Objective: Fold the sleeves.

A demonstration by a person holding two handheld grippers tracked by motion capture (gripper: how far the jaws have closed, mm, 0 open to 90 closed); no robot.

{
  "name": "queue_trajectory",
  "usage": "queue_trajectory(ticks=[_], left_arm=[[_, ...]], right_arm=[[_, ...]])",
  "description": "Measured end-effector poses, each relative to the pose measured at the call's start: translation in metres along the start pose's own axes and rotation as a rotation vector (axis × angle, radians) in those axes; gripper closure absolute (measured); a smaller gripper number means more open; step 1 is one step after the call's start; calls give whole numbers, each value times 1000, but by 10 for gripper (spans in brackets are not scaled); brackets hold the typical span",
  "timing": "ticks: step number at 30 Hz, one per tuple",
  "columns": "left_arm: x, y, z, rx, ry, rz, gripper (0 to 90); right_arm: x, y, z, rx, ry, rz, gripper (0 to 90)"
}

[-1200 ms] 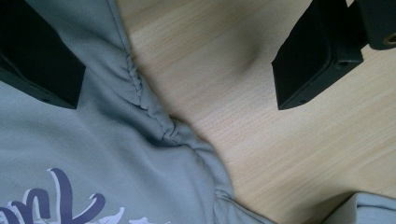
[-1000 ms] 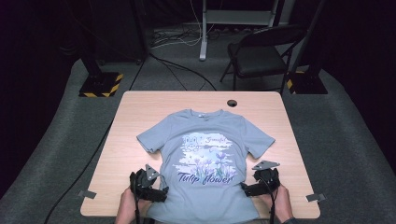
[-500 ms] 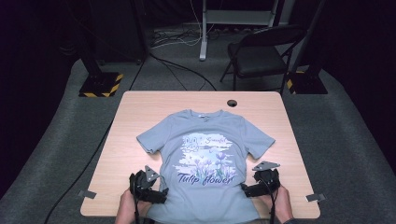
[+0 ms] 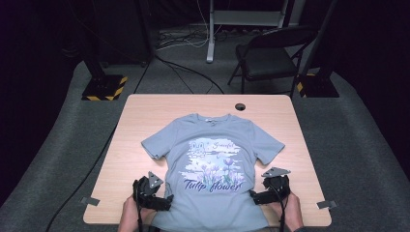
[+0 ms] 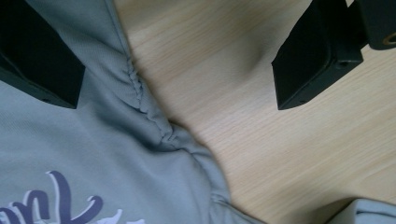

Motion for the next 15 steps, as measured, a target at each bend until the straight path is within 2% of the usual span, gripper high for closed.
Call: queue_trajectory(ticks=[4,7,15], left_arm=[[0,-3,-7,7,-29,13,18],[0,-3,-10,10,-34,10,16],[-3,-4,-22,24,-65,16,11]], right_arm=[[0,-1,2,-8,6,7,1],[-1,-3,4,-2,6,20,1],[3,-10,20,46,24,45,11]])
Point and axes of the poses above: each handheld gripper's, and its own axes: y roughly forward along the jaws, x roughly out of its underside, z roughly to its right, the point moved 9 cm from there along y, roughly forward along the jaws
